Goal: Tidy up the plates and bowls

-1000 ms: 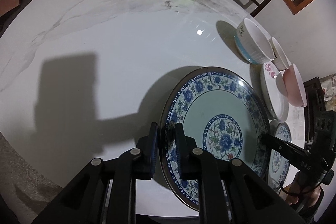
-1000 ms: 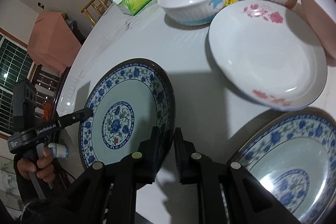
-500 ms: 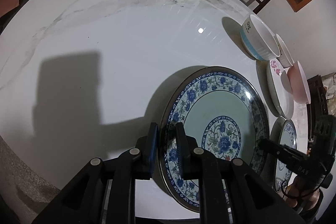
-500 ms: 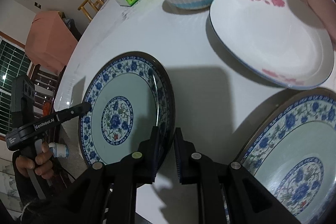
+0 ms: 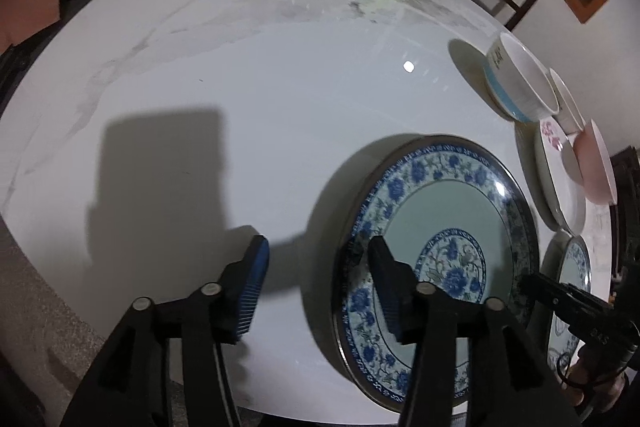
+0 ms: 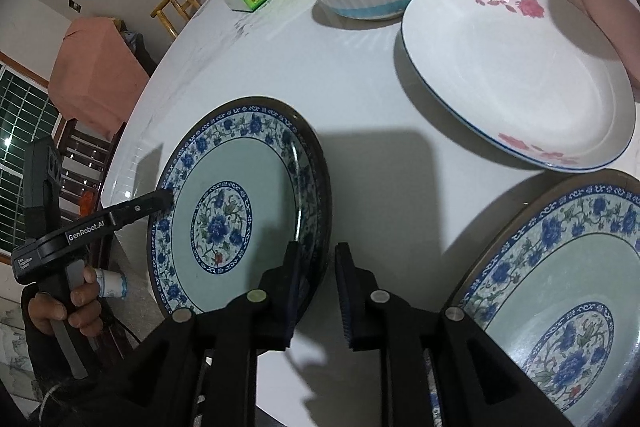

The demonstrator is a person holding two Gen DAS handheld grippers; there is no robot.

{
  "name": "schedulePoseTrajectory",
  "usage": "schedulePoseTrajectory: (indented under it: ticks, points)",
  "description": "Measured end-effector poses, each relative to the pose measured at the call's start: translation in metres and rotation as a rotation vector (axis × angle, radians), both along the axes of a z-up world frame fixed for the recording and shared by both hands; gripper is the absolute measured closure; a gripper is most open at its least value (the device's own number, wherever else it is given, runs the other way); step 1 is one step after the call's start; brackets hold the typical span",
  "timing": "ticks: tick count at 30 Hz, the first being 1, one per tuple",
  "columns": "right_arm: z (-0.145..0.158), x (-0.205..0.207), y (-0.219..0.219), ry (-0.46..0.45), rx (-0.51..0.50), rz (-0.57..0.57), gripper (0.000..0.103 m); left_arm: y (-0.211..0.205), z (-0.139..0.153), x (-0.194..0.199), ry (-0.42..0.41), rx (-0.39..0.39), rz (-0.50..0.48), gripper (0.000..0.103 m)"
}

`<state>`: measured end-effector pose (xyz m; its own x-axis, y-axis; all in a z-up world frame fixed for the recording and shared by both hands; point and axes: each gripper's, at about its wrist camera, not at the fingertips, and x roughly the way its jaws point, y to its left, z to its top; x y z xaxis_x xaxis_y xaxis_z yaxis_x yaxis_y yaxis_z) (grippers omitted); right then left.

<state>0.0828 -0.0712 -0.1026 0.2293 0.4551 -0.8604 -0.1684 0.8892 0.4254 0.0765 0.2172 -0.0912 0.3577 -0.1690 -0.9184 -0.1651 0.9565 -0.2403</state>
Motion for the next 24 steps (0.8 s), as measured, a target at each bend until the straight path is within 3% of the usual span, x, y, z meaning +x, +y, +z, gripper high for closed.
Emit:
schedulePoseTrajectory:
  ticks: [5,12,20,24]
  points:
    - [0.012,-0.005,-0.004,-0.069,-0.052,-0.006,0.083,-0.001,0.015,-0.007,-0.065,0.080,0.045,0.049]
    - [0.037,-0.020,-0.012,-0.211,-0.149,-0.014,0.083,-0.030,0.038,-0.016,-0.152,0.131,0.035,0.045]
    - [0.057,-0.038,-0.037,-0.299,-0.219,-0.053,0.083,-0.089,0.053,-0.024,-0.200,0.104,-0.055,0.040]
    - [0.062,-0.047,-0.058,-0.305,-0.225,-0.089,0.071,-0.122,0.056,-0.030,-0.213,0.103,-0.121,0.036]
